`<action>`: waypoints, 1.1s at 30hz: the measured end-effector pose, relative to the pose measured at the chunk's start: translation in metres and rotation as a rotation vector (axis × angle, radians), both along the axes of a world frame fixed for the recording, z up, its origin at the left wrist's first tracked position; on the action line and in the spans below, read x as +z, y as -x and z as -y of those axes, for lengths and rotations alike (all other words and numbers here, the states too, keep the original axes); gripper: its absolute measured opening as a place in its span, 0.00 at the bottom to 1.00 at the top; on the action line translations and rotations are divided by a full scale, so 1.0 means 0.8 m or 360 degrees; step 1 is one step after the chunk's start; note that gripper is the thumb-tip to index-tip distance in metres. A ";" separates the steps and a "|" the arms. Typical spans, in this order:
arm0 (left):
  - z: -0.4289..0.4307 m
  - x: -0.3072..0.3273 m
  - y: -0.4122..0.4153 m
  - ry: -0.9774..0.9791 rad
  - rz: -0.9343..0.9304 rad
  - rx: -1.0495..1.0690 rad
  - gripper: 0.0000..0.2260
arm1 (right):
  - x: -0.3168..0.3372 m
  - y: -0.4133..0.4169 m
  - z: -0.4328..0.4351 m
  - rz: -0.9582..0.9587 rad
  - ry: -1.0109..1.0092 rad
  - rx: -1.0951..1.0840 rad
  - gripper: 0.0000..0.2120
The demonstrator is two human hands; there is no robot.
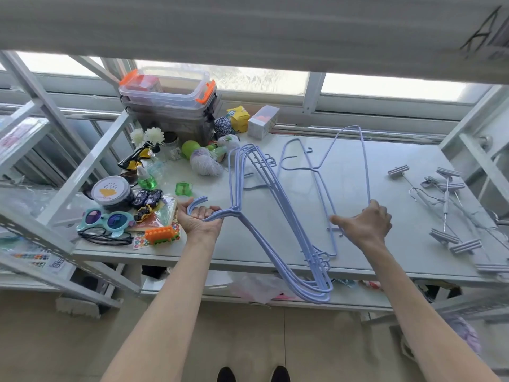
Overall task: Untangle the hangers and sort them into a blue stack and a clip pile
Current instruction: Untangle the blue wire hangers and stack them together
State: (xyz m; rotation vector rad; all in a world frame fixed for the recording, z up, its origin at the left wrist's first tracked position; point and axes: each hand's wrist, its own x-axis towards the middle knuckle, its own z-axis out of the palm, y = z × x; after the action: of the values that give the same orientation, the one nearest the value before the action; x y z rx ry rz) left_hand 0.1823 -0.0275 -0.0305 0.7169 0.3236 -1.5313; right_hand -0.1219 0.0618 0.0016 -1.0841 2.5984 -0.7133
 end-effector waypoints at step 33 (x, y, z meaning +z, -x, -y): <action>-0.014 -0.025 0.007 0.0176 0.0038 0.0071 0.16 | -0.025 -0.103 -0.074 0.0354 0.0129 0.0890 0.46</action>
State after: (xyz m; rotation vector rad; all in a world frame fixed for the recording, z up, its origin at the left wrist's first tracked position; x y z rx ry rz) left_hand 0.1767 -0.0166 -0.0508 0.6367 0.2336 -1.4851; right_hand -0.0392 0.1209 -0.0183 -1.5593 1.9554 -0.7474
